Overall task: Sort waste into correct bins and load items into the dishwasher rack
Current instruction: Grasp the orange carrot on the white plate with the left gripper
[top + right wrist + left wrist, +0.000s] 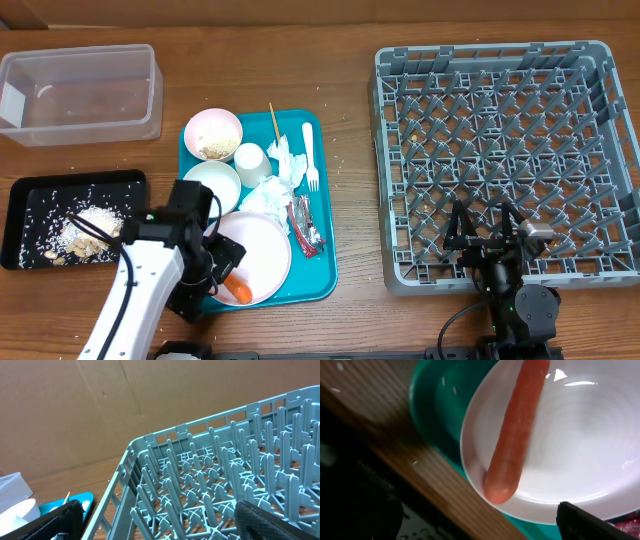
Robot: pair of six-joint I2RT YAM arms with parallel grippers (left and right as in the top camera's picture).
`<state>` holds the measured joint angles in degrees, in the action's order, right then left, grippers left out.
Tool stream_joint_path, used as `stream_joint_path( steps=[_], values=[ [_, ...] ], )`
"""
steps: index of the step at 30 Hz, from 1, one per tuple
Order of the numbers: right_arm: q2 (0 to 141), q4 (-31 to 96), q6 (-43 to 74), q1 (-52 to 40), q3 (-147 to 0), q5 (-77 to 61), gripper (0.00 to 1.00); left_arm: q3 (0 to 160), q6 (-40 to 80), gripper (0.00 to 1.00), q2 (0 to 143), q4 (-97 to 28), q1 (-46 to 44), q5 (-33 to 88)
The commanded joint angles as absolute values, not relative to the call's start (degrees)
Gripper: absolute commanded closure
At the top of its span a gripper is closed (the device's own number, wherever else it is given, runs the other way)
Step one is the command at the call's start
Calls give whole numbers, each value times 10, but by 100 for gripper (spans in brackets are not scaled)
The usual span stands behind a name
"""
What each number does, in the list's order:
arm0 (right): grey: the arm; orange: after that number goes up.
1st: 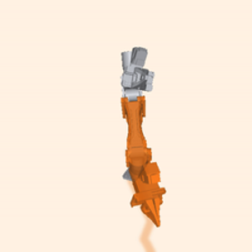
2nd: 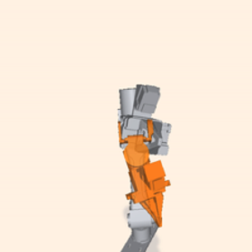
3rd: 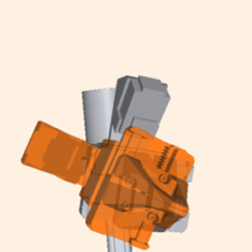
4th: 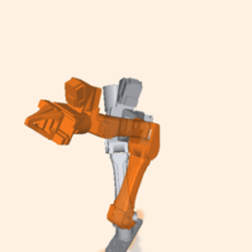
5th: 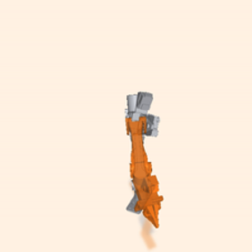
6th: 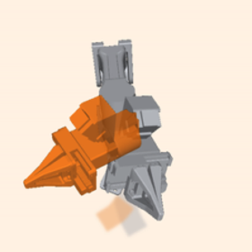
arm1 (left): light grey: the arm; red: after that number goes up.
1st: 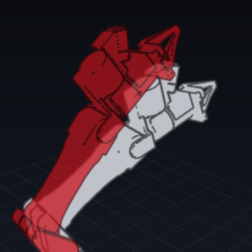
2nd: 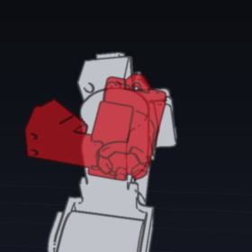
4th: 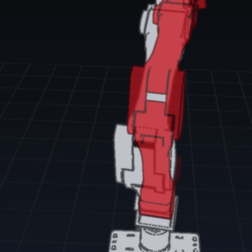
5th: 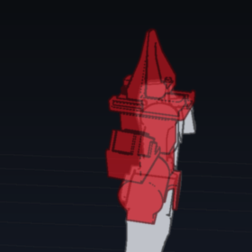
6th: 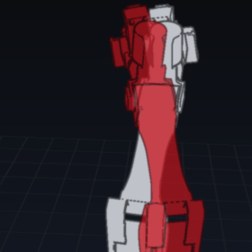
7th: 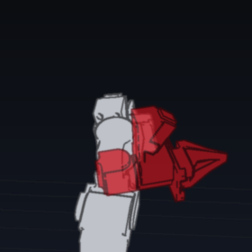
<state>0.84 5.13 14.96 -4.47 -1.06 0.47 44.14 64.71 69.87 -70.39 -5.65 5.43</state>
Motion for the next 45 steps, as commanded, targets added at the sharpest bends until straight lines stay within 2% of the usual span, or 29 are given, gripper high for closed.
stream_joint_path(
  steps=[1,9,16,22,33,45],
  values=[
    [2,47,148,-41,-5,12,0,393,675,0,691,-656,-60,92],
    [2,47,148,-41,-5,12,0,323,675,0,694,-521,-60,106],
    [2,47,148,-41,-5,12,0,317,675,0,702,-488,-60,106],
    [2,47,148,-41,-5,12,0,318,659,0,702,-503,-60,127],
    [2,47,148,-41,-5,12,0,413,625,0,702,-632,-60,107],
    [2,47,148,-41,-5,12,0,409,613,0,733,-578,-60,75]
  ],
)
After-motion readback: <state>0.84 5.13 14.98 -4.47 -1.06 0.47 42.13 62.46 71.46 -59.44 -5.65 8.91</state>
